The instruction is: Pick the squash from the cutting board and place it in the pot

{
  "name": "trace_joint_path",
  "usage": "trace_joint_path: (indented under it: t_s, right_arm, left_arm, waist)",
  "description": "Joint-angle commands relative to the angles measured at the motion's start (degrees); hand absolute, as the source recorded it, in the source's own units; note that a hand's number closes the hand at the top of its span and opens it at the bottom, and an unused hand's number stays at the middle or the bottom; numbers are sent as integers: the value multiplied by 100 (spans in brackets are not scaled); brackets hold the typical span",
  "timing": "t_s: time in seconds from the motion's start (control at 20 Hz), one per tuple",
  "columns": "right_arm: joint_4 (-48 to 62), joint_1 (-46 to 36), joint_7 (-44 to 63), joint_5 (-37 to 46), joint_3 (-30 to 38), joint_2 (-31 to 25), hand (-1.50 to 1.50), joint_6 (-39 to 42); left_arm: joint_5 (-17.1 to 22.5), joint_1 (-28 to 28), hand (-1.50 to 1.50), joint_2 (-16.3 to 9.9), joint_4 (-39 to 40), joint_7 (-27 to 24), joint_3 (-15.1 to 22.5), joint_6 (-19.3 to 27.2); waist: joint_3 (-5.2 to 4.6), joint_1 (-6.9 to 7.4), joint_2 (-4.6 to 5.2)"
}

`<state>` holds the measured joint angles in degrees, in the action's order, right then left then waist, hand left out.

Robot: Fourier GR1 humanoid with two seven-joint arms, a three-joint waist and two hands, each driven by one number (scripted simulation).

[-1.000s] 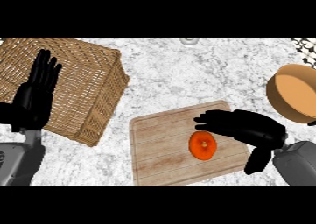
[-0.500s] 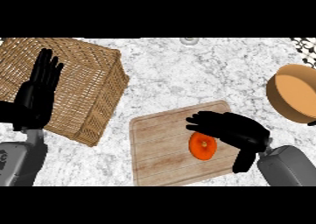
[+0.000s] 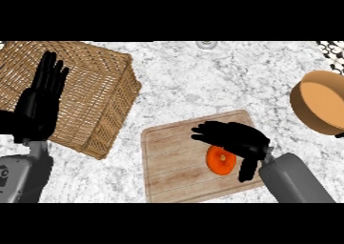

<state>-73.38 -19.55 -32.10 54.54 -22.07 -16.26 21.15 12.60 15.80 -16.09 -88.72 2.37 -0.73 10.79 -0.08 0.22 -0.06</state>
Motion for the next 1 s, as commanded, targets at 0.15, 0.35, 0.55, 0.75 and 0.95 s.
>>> trace_joint_path:
  t_s: [0.15, 0.35, 0.55, 0.75, 0.95]
  right_arm:
    - [3, 184, 87, 294, -74, 468, -150, 108]
    - [230, 80, -628, 586, -489, 546, 150, -415]
    - [-72, 368, -773, 772, -549, 576, 150, -655]
    - [-190, 475, -821, 967, -400, 570, 150, -643]
    - [-752, 942, -677, 974, -305, 531, 150, -1029]
  left_arm:
    - [-164, -172, 0, 201, -400, 187, -37, -35]
    - [-176, -192, 0, 194, -108, -101, -97, -168]
    - [-144, 25, 0, 123, 5, 166, -326, -163]
    - [-183, -33, 0, 109, -172, 237, -415, -359]
    - [-135, -108, 0, 89, -81, 130, -505, -412]
  waist:
    - [9, -10, 3]
    - [9, 2, 8]
    - [8, -30, 1]
    - [8, -21, 2]
    - [8, -42, -7]
